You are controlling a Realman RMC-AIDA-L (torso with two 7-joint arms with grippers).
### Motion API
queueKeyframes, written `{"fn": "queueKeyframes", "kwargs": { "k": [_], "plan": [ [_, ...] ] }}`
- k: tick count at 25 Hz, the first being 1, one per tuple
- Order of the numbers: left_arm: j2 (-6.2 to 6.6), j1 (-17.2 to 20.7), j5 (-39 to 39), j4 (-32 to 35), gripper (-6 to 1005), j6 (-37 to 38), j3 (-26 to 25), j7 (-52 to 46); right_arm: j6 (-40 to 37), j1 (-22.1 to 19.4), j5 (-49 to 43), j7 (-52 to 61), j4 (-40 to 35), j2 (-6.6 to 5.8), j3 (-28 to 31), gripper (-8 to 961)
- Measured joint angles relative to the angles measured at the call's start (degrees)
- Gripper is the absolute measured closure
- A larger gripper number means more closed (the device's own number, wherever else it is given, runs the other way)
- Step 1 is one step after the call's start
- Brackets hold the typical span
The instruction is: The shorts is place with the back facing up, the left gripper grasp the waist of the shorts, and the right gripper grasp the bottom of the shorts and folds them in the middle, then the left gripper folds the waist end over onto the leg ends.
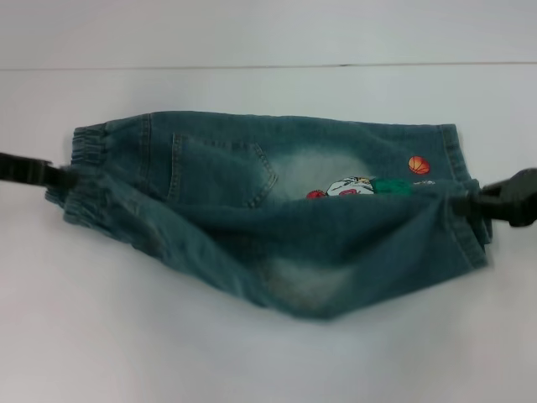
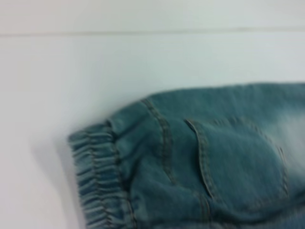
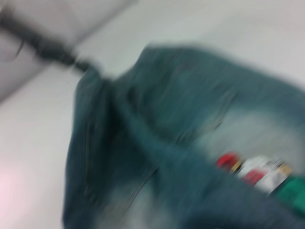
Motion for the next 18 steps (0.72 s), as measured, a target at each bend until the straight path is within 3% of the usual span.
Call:
{"fn": "queueKeyframes", "kwargs": {
  "k": [4,11,18],
  "plan": [
    [0.23,0.1,-1.0,-0.1,855,-2.7,-3.9,-0.6,5.4,-1.8,4.3,-1.3,3.9,-0.49,2.5,950],
    [0.08,2.0,-9.1,-1.5,849,-8.1,-5.3,-0.4,12.1,-2.9,12.4,-6.7,11.7,-1.01,5.9,950],
    [-0.41,2.3,-12.8,-4.3,844,-14.6,-3.7,0.3,19.4,-3.0,16.9,-8.5,12.4,1.16,6.1,949]
  ]
}}
